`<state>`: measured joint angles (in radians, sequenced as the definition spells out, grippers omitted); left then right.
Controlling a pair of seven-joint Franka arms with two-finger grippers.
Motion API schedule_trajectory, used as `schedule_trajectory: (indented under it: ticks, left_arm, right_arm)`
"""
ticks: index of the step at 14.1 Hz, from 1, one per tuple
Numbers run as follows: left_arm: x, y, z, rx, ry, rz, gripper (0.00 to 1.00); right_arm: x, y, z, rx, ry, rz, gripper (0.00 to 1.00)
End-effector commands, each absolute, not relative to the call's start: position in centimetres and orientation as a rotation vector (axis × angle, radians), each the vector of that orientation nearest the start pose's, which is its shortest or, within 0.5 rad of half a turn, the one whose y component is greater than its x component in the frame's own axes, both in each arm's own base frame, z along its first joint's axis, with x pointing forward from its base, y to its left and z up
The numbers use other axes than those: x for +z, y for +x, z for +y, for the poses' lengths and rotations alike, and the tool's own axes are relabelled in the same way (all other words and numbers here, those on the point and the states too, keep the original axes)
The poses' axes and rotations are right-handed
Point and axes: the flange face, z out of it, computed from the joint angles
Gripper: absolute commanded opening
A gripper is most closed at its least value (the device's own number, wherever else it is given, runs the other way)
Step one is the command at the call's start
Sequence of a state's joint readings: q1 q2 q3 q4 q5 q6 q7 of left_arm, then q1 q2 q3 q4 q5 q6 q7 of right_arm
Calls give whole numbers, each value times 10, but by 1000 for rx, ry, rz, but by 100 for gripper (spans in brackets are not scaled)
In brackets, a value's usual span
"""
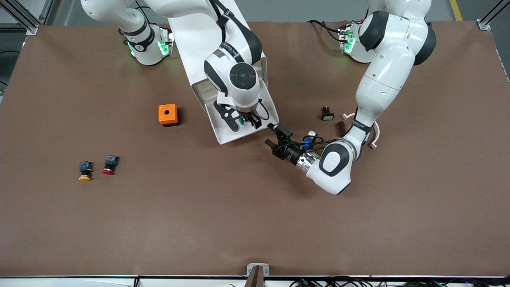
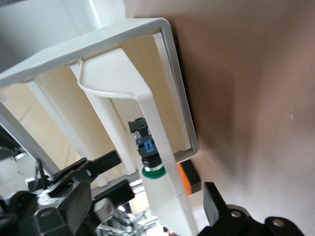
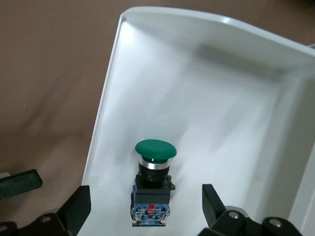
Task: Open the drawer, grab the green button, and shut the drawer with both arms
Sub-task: 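Grasp the green button in the drawer with the right gripper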
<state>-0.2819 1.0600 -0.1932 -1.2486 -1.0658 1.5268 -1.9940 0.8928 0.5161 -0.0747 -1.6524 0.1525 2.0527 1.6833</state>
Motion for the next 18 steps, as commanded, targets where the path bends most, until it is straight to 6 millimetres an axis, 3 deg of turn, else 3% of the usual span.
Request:
schedule_trajectory:
  ticks: [1,5,7,9,11,13,15,16,18]
  left_arm:
    - [169,599,-374,-2103,1518,1979,100]
    - [180,616,-349,-1943,1670,1757,100]
    - [189,622,-338,-1781,1847,1574,100]
    - [213,627,-334,-1605,2023,1329,100]
    - [240,634,-330,-1456,2142,1221,100]
    - [269,644,-323,-1247,2266,1119,100]
    - [295,657,-317,-1029,2362,990,100]
    - [310,657,-322,-931,2418,941,100]
    - [329,651,-346,-723,2587,875,100]
  right_arm:
    - [293,434,499,171,-2862,1470,100]
    - [276,426,505,162,-2881,1471,99]
    - [268,423,510,117,-2877,1485,99]
    - [266,421,512,112,-2877,1480,97]
    - [266,421,512,113,-2879,1481,92]
    - [265,422,511,118,-2895,1467,74]
    - [267,426,508,126,-2886,1478,46]
    - [268,426,509,126,-2880,1482,31]
    - [267,426,509,131,-2881,1480,10]
